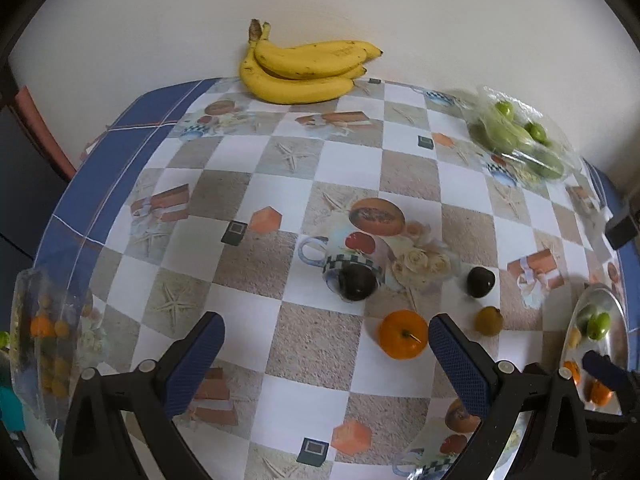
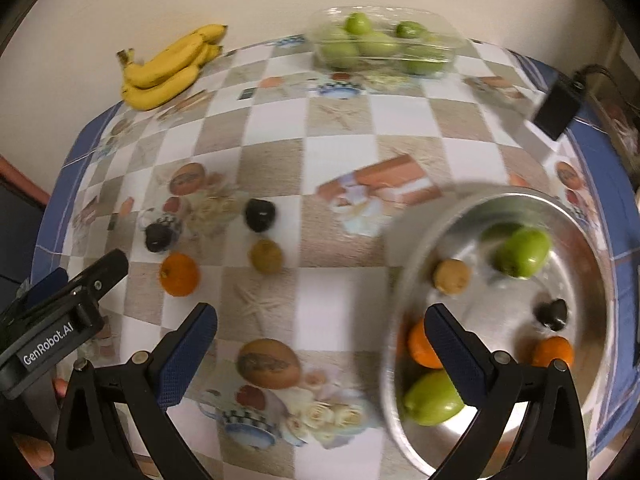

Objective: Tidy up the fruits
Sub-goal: 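Grasp a brown kiwi with the right tool while the left tool grasps a dark plum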

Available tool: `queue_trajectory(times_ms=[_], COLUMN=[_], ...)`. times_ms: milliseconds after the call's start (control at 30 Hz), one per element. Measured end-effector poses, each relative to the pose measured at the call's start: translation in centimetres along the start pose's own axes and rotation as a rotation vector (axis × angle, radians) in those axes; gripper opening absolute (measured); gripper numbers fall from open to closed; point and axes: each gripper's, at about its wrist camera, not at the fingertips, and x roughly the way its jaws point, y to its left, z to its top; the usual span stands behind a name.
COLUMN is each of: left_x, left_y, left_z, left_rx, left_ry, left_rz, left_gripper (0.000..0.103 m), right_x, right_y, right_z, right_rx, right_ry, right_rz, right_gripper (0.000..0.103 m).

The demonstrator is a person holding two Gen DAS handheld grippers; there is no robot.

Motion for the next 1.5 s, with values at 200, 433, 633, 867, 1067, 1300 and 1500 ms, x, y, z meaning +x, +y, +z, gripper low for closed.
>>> queue_trajectory(times_ms=[200, 433, 633, 867, 1067, 1300, 1500], left_x=[0.8, 1.7, 2.7, 3.7, 4.7, 5.9, 6.7], left_y=[0.4, 0.5, 0.9, 1.6, 1.9, 1.5, 0.5], left_z=[0.2, 0.8, 1.3, 2.0, 2.7, 3.1, 2.9], left_rx=[-0.023, -0.064, -0.112, -0.145, -0.135, -0.138, -0.107], left_ry=[-0.004, -0.01, -0.007, 0.008, 0.012, 0.046, 0.08], left_rz=[-0.025, -0.062, -0.104, -0.135, -0.098, -0.13, -0.175], left_gripper=[0.103, 0.103, 0.103, 0.103, 0.103, 0.096, 0.08], right_x=[1.0, 2.2, 2.8, 3.5, 3.7, 5.3, 6.1], right_y=[1.3, 1.6, 0.9, 0.7, 1.3, 1.8, 2.3], right_z=[0.3, 0.7, 1.9, 3.2, 4.1, 4.2, 3.6], right_rx=[-0.037, -0.052, -0.013, -0.003, -0.036, -0.04, -0.05], right_ry=[-0.003, 0.0, -0.019, -0.025, -0.055, -0.018, 0.021], right_rz=[0.031, 0.018, 0.022, 0.032, 0.04, 0.055, 0.048], right_gripper=[0.103, 0.103, 0.103, 0.103, 0.103, 0.087, 0.061])
